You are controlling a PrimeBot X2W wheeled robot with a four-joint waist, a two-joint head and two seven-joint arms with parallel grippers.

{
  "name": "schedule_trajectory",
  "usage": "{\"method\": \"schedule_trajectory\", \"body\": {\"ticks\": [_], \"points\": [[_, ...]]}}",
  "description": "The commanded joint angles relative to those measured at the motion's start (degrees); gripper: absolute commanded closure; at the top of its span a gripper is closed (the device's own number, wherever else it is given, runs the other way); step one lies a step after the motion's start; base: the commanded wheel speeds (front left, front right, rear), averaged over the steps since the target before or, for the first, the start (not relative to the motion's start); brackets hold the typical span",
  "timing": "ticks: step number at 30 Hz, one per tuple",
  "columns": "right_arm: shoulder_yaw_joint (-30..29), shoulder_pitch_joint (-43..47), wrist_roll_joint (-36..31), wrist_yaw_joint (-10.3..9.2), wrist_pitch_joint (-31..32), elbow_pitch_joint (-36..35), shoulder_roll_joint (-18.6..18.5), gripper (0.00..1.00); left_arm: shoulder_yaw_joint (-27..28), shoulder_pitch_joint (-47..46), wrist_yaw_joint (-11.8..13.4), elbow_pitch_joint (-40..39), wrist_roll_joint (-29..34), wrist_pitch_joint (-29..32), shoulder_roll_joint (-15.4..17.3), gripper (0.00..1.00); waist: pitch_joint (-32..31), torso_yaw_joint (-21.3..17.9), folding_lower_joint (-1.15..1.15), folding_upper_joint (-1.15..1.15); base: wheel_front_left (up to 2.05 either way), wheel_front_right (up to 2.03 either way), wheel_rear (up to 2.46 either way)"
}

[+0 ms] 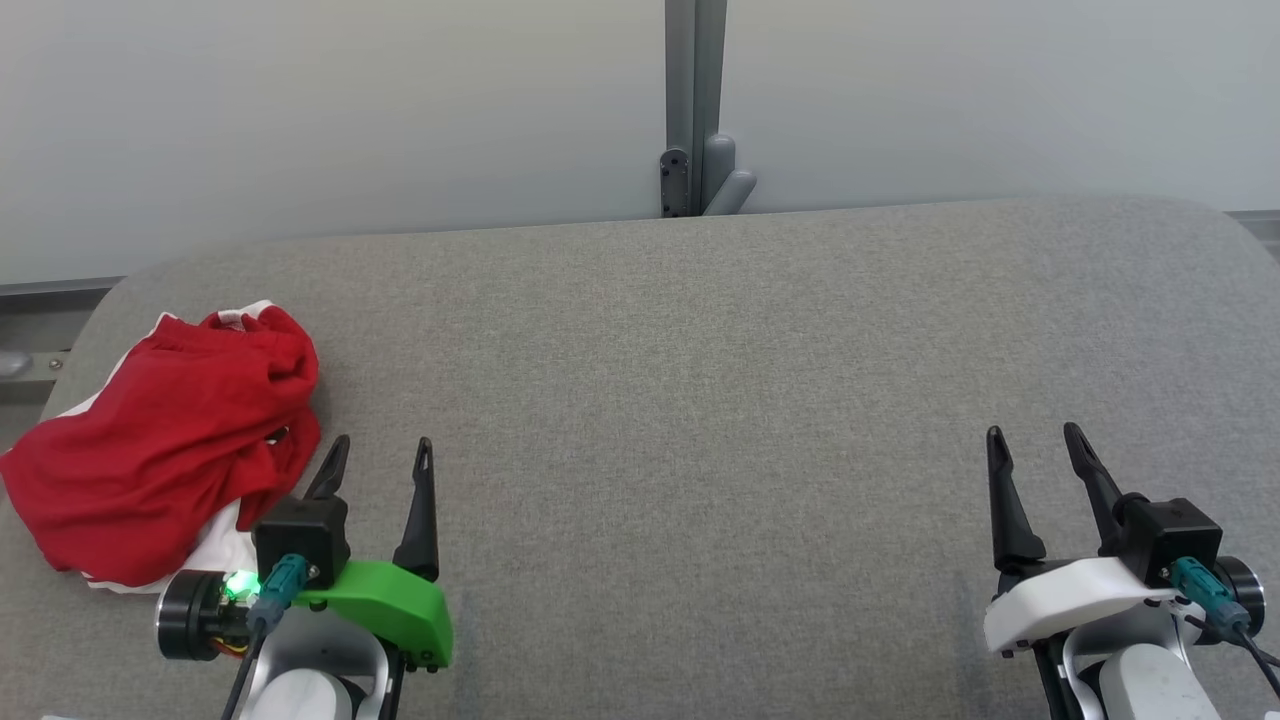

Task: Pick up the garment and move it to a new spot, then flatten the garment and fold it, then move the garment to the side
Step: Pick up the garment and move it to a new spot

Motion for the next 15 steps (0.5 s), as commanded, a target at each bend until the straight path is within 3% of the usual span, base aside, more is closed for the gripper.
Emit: {"method": "schedule_trajectory", "body": {"ticks": [1, 15], "points": [[-0.1, 0.6, -0.1, 0.00, -0.3, 0.1, 0.0, 0.00, 0.0, 0.7, 0.2, 0.1, -0.1, -0.1, 0.2, 0.00, 0.0, 0.0, 0.00, 0.00, 0.00, 0.00, 0.00], [0.2, -0.1, -0.1, 0.00, -0.3, -0.2, 0.0, 0.00, 0.6, -0.5, 1.3, -0.3, -1.1, -0.3, 0.9, 0.00, 0.5, 2.4, 0.00, 0.00, 0.00, 0.00, 0.00]]}}
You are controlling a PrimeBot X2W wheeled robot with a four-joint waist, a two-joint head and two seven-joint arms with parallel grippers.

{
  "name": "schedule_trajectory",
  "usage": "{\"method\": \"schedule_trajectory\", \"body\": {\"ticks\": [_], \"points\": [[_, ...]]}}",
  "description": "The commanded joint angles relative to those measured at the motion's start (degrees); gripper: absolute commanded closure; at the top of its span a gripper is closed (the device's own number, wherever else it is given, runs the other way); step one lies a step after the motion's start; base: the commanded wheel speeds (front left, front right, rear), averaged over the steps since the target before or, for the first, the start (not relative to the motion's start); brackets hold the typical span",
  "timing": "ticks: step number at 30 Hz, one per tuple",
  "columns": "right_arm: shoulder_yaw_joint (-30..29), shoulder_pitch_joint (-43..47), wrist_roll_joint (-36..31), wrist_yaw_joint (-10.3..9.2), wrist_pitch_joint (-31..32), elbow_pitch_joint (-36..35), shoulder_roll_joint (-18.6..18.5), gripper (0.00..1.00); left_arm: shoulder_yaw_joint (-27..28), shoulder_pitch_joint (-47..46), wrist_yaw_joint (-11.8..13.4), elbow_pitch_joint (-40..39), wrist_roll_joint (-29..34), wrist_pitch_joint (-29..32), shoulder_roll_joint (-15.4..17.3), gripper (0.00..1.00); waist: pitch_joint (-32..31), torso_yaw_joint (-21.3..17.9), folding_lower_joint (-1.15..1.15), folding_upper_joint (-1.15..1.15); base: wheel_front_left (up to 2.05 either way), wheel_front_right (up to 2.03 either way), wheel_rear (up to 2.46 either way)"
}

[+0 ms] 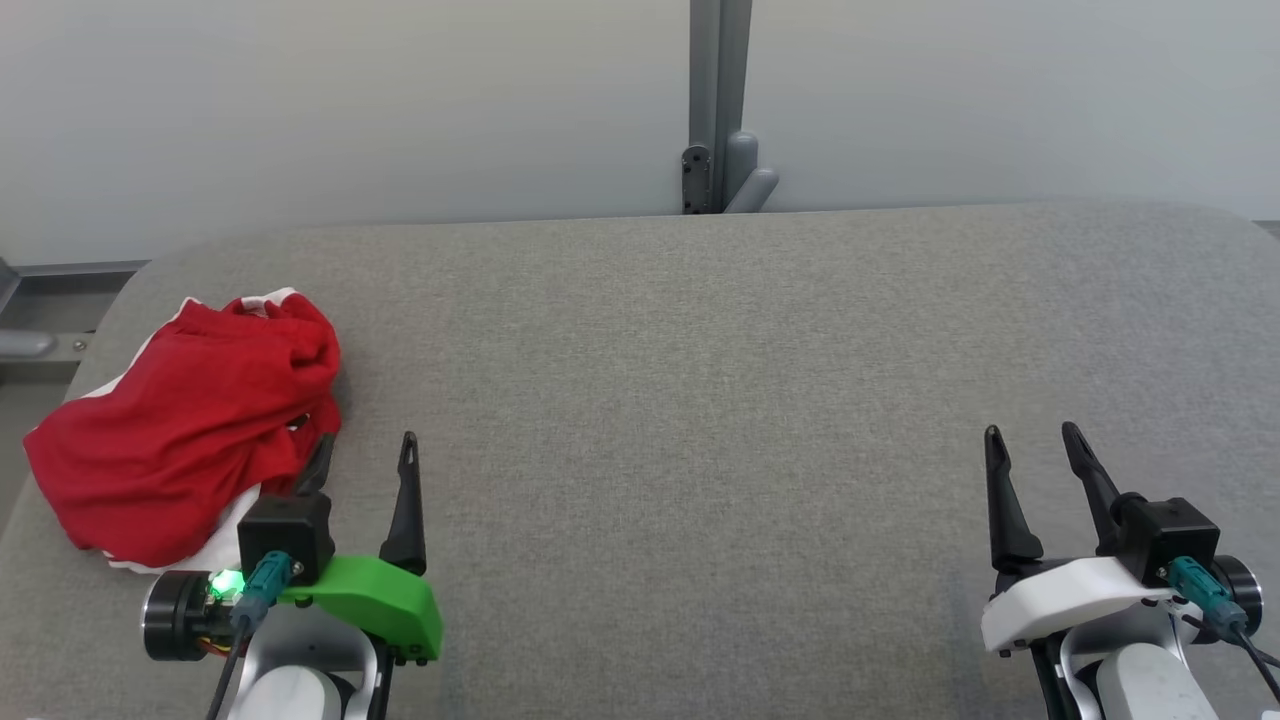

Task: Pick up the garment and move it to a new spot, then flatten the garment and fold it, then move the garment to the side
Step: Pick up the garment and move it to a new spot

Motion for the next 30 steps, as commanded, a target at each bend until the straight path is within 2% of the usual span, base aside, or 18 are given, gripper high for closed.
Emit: {"method": "schedule_trajectory", "body": {"ticks": [1, 20, 24, 30], "points": [[0.2, -0.2, 0.0, 0.00, -0.3, -0.3, 0.0, 0.00, 0.5, -0.5, 0.5, -0.2, -0.5, -0.4, 0.6, 0.00, 0.3, 1.5, 0.00, 0.00, 0.00, 0.00, 0.00], [4.7, -1.6, 1.4, 0.00, -0.3, -2.0, 0.0, 0.00, 2.6, 0.2, 2.0, -0.6, -2.6, -1.9, 1.4, 0.00, 1.4, 16.2, 0.00, 0.00, 0.00, 0.00, 0.00], [4.9, -1.5, 1.7, 0.00, -0.3, -2.2, 0.0, 0.00, 2.6, 0.4, 2.1, -0.8, -2.8, -2.0, 1.6, 0.00, 1.4, 18.3, 0.00, 0.00, 0.00, 0.00, 0.00], [5.5, -1.6, 2.0, 0.00, -0.3, -2.2, -0.1, 0.00, 2.6, 0.4, 2.3, -0.9, -3.3, -2.0, 1.8, 0.00, 1.5, 19.4, 0.00, 0.00, 0.00, 0.00, 0.00]]}}
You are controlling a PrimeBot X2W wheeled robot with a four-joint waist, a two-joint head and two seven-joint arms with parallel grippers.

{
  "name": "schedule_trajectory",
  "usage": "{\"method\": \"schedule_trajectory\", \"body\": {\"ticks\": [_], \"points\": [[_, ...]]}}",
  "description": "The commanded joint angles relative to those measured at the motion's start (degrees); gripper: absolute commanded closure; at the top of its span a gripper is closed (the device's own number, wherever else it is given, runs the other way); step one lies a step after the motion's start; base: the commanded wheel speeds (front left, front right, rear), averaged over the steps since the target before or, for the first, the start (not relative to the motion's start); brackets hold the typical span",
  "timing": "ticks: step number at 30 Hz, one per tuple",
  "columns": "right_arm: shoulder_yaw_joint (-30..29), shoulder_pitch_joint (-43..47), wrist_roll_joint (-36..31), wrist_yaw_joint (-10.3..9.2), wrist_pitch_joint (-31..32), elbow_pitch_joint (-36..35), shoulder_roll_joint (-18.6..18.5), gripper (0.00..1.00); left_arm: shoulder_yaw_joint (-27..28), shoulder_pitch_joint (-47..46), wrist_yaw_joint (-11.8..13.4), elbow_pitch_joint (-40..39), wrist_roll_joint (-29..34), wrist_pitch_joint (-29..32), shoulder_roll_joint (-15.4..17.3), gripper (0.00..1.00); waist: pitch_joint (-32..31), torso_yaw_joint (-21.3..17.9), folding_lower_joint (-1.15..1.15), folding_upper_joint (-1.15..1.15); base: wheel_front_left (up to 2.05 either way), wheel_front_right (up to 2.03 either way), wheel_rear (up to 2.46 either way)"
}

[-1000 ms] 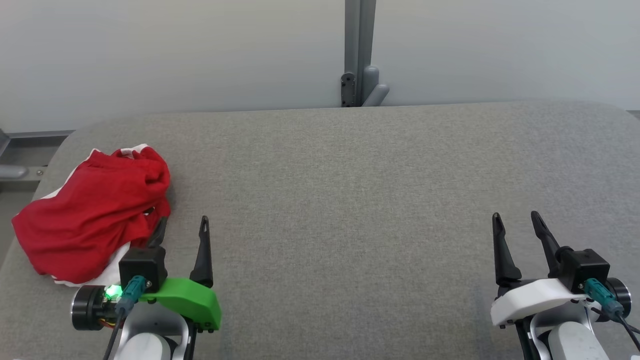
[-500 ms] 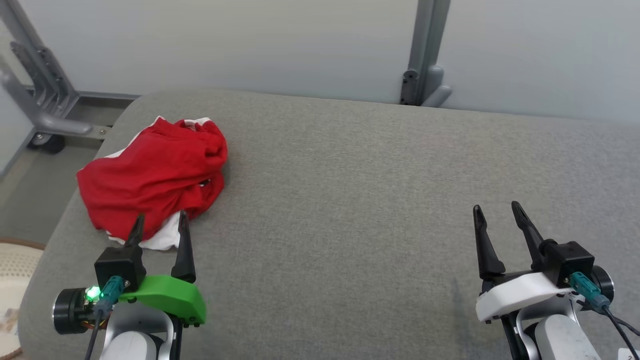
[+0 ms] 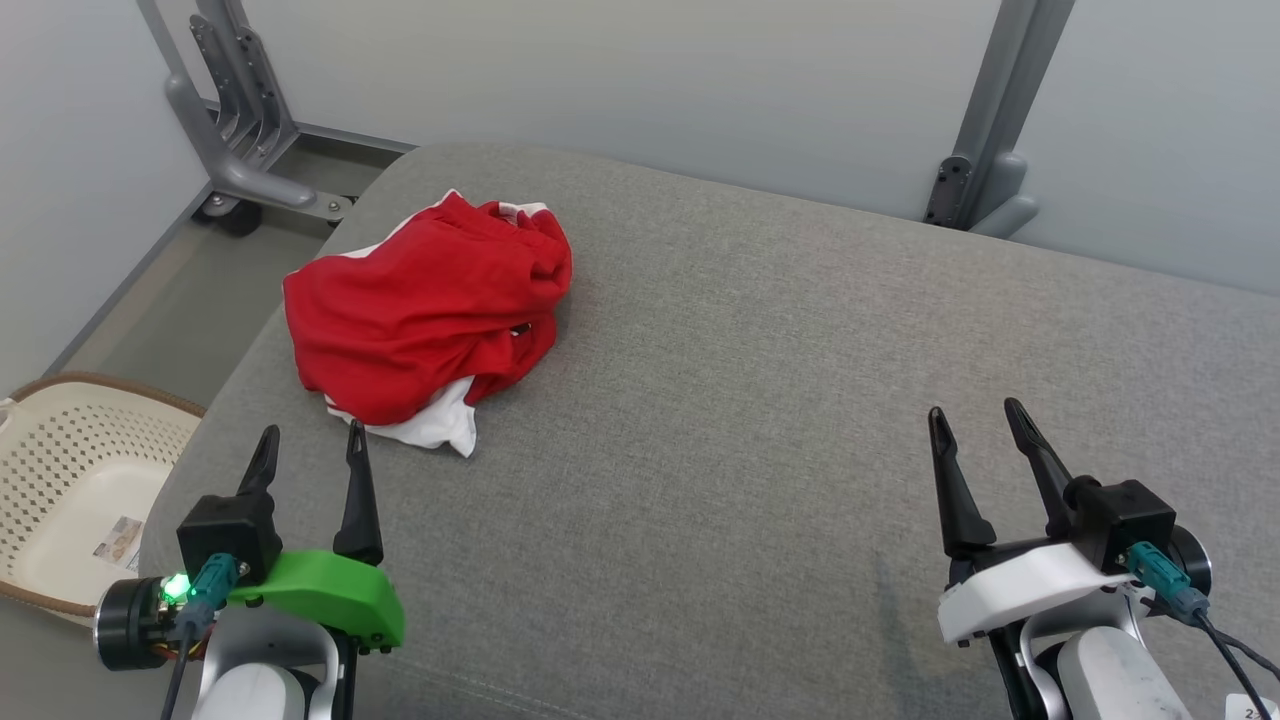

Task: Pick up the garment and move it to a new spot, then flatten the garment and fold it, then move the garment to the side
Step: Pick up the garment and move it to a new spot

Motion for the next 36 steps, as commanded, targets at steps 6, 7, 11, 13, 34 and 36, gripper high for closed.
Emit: {"method": "schedule_trajectory", "body": {"ticks": [6, 7, 11, 13, 34, 36], "points": [[0.0, 0.0, 0.5, 0.00, -0.2, -0.2, -0.2, 0.00, -0.2, 0.3, 0.4, -0.3, -0.4, -0.1, 0.7, 0.00, 0.1, 1.0, 0.00, 0.00, 0.00, 0.00, 0.00], [0.0, 0.1, 0.4, 0.00, -0.2, -0.2, -0.2, 0.00, -0.2, 0.3, 0.4, -0.3, -0.4, -0.1, 0.7, 0.00, 0.1, 1.1, 0.00, 0.00, 0.00, 0.00, 0.00], [0.1, 0.3, 0.4, 0.00, -0.2, -0.1, -0.2, 0.00, -0.4, 0.1, 0.5, -0.4, -0.5, 0.0, 1.0, 0.00, 0.0, 1.1, 0.00, 0.00, 0.00, 0.00, 0.00], [0.1, 0.4, 0.4, 0.00, -0.2, -0.2, -0.2, 0.00, -0.5, 0.1, 0.6, -0.4, -0.5, 0.1, 0.9, 0.00, 0.1, 1.2, 0.00, 0.00, 0.00, 0.00, 0.00], [2.4, -3.9, -1.6, -0.01, -0.2, -1.3, -1.4, 0.00, -0.1, -13.3, -0.9, -1.3, -2.5, -0.3, 1.1, 0.00, 8.1, -5.8, 0.00, 0.00, 0.00, 0.00, 0.00], [2.7, -4.9, -1.6, 0.00, -0.2, -1.7, -1.9, 0.00, 0.1, -16.4, -2.0, 1.0, -3.2, 0.4, 1.3, 0.00, 9.9, -7.4, 0.00, 0.00, 0.00, 0.00, 0.00]]}}
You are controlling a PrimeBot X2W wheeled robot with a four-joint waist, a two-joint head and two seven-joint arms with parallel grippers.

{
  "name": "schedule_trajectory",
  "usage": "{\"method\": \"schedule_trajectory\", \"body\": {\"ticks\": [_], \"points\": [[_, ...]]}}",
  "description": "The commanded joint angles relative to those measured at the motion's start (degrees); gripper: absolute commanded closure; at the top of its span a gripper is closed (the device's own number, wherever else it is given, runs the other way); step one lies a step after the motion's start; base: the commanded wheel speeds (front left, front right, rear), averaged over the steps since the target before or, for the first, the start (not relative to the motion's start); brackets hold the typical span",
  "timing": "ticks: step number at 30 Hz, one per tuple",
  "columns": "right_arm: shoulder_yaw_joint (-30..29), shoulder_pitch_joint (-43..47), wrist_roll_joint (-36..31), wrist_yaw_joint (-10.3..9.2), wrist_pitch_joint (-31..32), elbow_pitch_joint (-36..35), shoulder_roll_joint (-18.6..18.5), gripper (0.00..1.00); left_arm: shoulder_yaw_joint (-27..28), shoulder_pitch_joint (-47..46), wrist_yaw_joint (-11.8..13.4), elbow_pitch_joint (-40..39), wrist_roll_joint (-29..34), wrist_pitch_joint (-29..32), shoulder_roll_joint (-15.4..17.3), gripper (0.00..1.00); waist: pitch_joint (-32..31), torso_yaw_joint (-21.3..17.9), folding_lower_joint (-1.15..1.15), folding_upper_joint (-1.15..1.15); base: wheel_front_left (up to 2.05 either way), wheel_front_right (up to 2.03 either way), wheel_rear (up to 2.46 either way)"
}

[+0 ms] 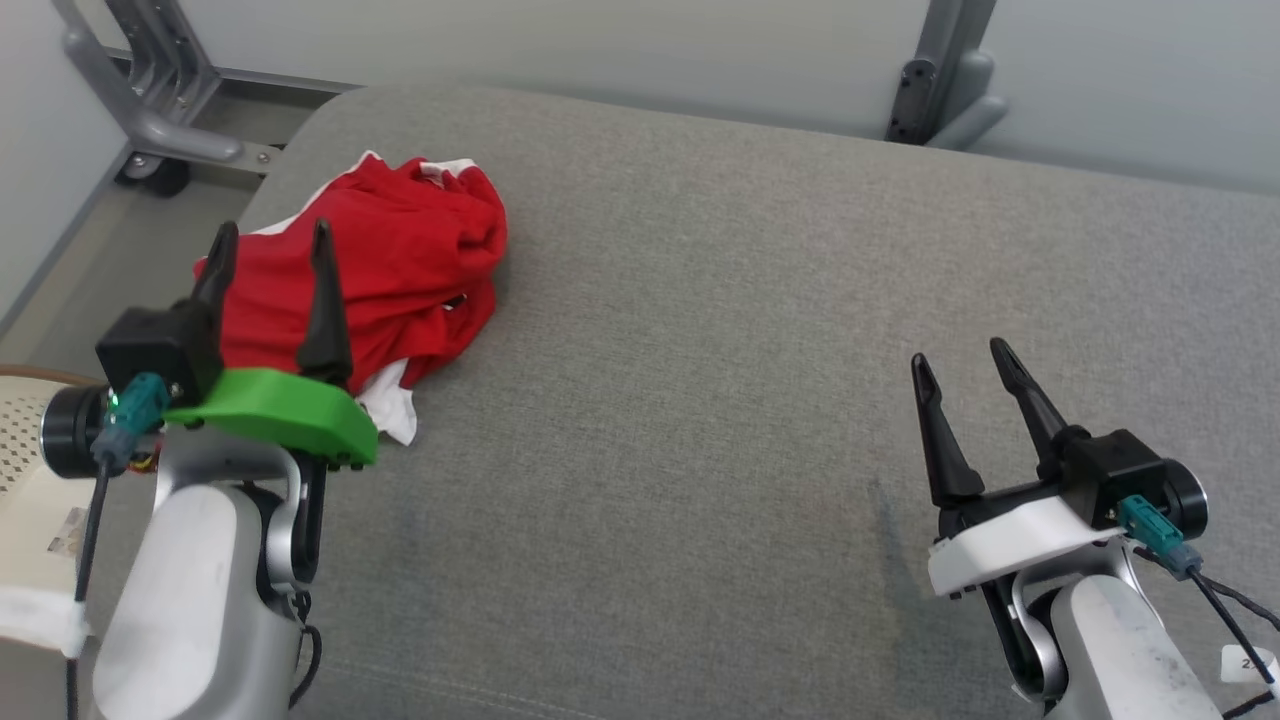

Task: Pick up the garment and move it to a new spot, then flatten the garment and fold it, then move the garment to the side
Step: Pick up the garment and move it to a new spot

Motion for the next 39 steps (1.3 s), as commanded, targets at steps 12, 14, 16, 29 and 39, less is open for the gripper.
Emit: {"method": "schedule_trajectory", "body": {"ticks": [12, 14, 16, 29, 39], "points": [[1.0, -5.8, 1.0, -0.01, -0.2, -1.9, -2.1, 0.00, 1.0, -16.0, -6.4, 22.8, -5.4, 5.4, 2.0, 0.00, 11.9, -10.1, 0.00, 0.00, 0.00, 0.00, 0.00], [1.2, -6.1, 1.1, -0.01, -0.2, -2.1, -2.0, 0.00, 1.3, -18.0, -6.9, 27.3, -6.0, 6.0, 2.4, 0.00, 12.5, -10.6, 0.00, 0.00, 0.00, 0.00, 0.00], [1.2, -6.0, 1.4, -0.01, -0.2, -2.1, -1.7, 0.00, 1.6, -19.8, -7.0, 31.1, -6.4, 6.4, 2.8, 0.00, 12.9, -11.0, 0.00, 0.00, 0.00, 0.00, 0.00], [0.3, -5.2, 1.3, -0.01, -0.2, -2.0, -1.8, 0.00, 0.7, -27.6, -6.3, 46.0, -4.9, 4.7, 6.1, 1.00, 12.6, -11.2, 0.00, 0.00, 0.00, 0.00, 0.00], [-1.0, -3.0, 1.1, -0.01, -0.2, -1.8, -0.7, 0.00, 2.6, -25.8, -3.8, 40.5, -4.7, -9.4, 7.4, 1.00, 7.0, -10.6, 0.00, 0.00, 0.00, 0.00, 0.00]]}}
